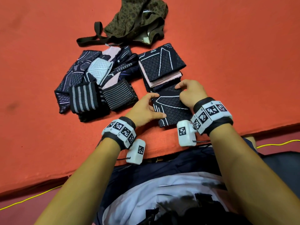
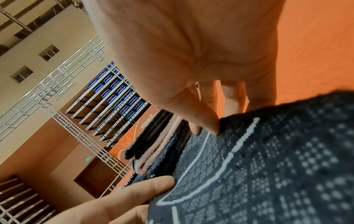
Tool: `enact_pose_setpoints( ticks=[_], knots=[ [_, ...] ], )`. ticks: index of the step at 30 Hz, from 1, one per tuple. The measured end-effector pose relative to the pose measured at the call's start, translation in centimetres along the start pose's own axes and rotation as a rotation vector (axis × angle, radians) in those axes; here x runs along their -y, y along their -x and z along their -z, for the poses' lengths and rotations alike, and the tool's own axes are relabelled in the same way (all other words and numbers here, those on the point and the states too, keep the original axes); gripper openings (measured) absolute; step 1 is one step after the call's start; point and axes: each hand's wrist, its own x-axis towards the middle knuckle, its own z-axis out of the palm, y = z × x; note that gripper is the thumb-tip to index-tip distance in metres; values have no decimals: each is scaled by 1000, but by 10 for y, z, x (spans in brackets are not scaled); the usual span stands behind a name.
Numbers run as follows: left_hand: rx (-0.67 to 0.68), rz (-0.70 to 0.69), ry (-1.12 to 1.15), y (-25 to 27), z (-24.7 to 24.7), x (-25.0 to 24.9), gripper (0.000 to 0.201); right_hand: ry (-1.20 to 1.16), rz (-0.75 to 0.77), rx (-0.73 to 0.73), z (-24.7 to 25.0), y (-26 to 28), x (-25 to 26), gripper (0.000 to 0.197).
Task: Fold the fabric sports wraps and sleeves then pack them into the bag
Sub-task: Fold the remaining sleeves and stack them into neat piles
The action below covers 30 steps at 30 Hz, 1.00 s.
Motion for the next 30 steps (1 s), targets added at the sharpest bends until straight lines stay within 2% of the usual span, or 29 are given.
enact_pose_setpoints(
  ticks=[3, 6, 10, 14, 16, 21, 24, 27, 30],
  knots=[
    [-23, -18, -140, -4, -2, -1, 100, 8, 32, -13, 1, 2, 1, 46],
    [-19, -35, -269, -7, -6, -2, 113, 77, 66, -20, 1, 2, 1, 50],
    [-30, -27, -352, -10, -7, -5, 115, 182, 156, -25, -6, 3, 1, 47],
    [-39, -41, -392, -12, -7, -7, 111, 148, 233, -116, -10, 8, 7, 44],
    [-37, -52, -419, -12, -7, -7, 109, 132, 250, -99, -10, 11, 9, 38],
    [24, -61, -513, -7, -8, -1, 122, 248, 171, 65, -14, 14, 1, 17],
    [44, -66, -547, -6, -9, 4, 128, 246, 94, 18, -18, 18, -5, 20],
    [29, -83, -552, -6, -8, 8, 123, 283, 104, -53, -20, 21, -6, 29],
    [-45, -98, -544, -6, -5, 12, 99, 326, 93, -46, -19, 22, -8, 35]
  ],
)
